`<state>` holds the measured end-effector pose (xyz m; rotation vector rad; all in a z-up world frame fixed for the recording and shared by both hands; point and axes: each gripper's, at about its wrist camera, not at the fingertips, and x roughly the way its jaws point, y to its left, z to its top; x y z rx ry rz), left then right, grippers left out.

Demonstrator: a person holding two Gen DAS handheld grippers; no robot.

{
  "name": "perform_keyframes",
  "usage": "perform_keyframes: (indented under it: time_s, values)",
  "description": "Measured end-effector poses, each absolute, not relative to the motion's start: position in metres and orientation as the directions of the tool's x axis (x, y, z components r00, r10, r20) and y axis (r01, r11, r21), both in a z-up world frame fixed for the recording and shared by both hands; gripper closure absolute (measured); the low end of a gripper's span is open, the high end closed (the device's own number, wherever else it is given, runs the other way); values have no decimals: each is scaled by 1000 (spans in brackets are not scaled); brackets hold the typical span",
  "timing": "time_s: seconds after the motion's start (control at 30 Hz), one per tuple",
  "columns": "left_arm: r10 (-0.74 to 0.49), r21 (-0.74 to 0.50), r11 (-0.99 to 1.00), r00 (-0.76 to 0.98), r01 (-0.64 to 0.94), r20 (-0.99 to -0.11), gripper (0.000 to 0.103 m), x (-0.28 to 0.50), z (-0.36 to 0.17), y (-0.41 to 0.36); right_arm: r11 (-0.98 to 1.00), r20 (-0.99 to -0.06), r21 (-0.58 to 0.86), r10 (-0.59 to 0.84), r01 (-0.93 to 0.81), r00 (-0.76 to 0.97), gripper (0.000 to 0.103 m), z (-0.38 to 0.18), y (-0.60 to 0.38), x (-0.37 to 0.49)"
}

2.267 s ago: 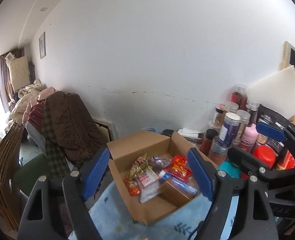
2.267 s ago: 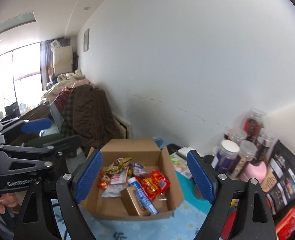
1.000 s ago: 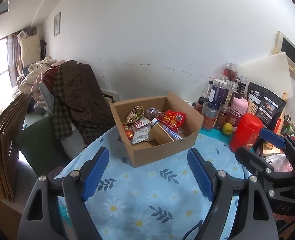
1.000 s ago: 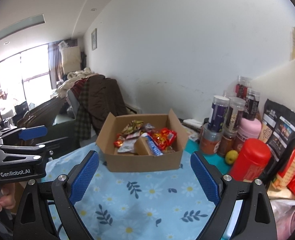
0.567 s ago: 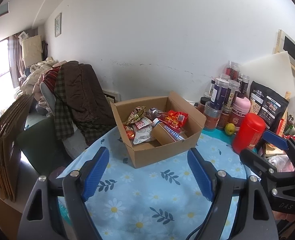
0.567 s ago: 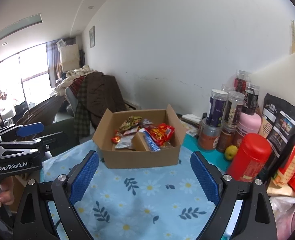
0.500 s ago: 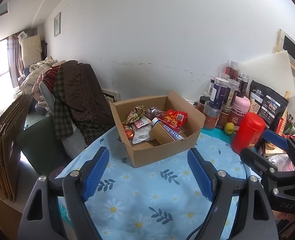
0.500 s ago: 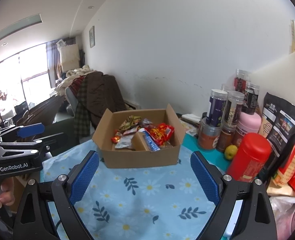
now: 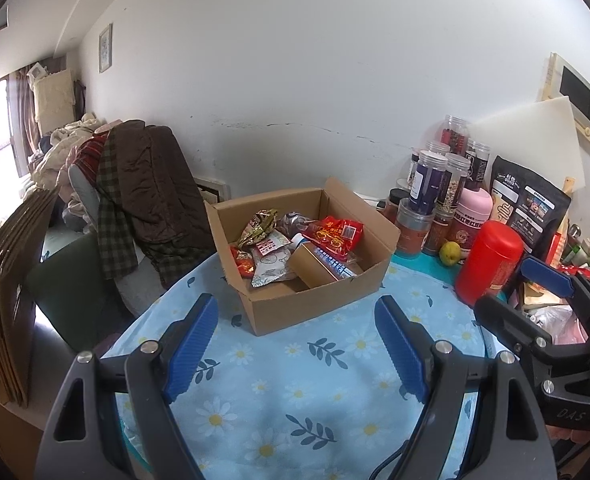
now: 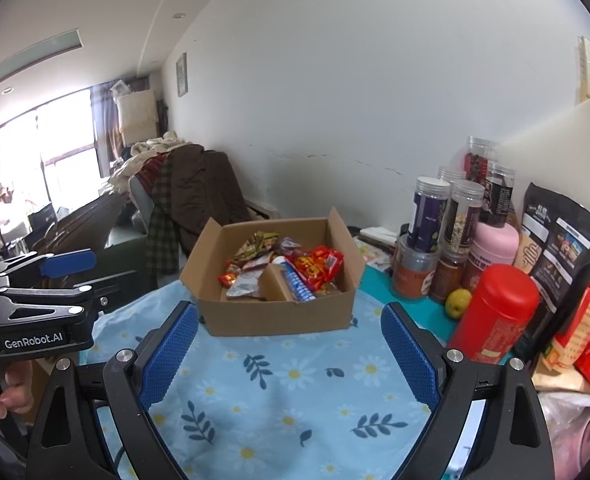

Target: Organize snacks

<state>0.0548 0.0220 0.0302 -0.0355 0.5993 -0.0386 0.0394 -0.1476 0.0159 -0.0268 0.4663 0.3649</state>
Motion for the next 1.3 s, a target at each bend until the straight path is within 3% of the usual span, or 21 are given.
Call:
perform_keyframes:
  time_s: [1.3]
  values:
    - [-11,1,1000,801,15,-599,22,61,27,17,947,-473,34,297,-320,829,9,10,-150,43]
